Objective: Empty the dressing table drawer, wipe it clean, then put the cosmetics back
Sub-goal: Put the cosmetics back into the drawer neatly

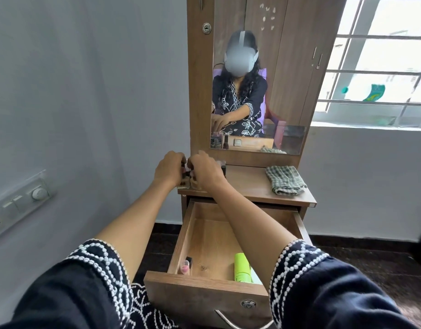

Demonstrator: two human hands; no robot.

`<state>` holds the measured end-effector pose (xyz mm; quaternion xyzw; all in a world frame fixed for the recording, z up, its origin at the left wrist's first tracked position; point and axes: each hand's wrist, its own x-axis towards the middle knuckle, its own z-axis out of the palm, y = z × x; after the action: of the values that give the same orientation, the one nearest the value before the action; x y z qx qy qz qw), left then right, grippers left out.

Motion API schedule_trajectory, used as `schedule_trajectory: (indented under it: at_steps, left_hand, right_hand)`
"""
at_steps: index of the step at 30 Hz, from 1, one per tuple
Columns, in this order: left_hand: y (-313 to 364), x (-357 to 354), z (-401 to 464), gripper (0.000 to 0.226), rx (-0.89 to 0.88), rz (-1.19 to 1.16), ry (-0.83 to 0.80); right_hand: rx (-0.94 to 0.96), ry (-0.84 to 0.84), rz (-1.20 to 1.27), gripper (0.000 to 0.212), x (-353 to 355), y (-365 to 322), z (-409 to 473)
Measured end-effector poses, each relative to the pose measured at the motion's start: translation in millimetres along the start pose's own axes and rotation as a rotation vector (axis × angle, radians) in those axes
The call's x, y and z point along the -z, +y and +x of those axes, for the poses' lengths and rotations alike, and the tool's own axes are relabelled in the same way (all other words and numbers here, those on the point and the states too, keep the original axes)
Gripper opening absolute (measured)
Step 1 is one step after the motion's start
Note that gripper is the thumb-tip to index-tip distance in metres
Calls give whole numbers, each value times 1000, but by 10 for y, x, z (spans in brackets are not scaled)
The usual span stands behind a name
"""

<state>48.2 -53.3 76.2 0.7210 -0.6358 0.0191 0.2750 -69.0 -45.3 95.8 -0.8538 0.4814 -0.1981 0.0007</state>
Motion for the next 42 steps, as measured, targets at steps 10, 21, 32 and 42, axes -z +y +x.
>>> schedule_trajectory:
  at_steps: [10,21,32,42]
  left_hand:
    - [102,229,-286,13,-77,51,-72]
    - [393,356,-1299,11,-206,-59,-179]
    - [270,159,-1841,15,-143,-69,-308]
    - [175,15,-1844,12,-139,-100,-353]
  right_hand:
    - [83,62,53,12,86,127,-250]
    - [-22,-3,321,9,-149,314,-1285]
    - [-103,-58,502,5,-376,276,-1722]
    - [-190,-144,515,11,-531,256,-1729]
